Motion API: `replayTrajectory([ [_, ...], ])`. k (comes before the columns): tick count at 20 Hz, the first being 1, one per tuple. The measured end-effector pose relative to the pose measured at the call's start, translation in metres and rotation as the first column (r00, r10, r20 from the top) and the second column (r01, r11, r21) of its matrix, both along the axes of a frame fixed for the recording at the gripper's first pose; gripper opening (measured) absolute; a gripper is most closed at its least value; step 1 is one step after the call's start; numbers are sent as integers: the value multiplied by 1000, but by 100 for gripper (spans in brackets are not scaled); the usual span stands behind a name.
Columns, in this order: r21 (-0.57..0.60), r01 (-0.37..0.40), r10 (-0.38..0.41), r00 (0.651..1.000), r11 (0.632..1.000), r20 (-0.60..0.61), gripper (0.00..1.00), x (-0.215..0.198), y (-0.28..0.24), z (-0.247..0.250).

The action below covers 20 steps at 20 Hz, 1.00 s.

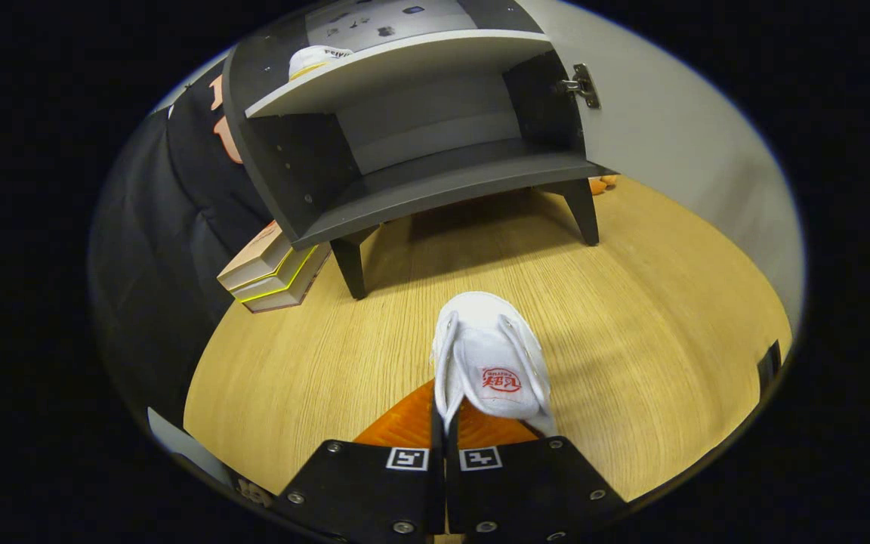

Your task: Open the shoe cabinet door, grab the shoes and put them into the shoe cabinet, then close the shoe cabinet door.

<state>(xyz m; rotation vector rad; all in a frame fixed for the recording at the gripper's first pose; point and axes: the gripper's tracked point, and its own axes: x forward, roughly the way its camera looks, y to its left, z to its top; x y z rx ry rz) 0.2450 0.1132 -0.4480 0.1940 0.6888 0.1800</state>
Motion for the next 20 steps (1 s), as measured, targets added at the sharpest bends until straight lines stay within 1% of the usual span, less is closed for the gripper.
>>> replayTrajectory([
  [2,-6,-10,10,1000,1000,4,1,-6,-1,18],
  [5,-38,-21,22,999,999,44,1,-10,-3,54],
  [7,-53,-33,37,996,998,79,1,-10,-2,89],
  [10,-56,-41,50,985,998,167,1,-1,-1,154],
  [12,-72,-44,60,971,996,232,1,9,0,200],
  [15,-92,-49,75,951,995,300,0,25,-2,257],
  [20,-130,-39,87,916,991,390,0,75,-7,325],
])
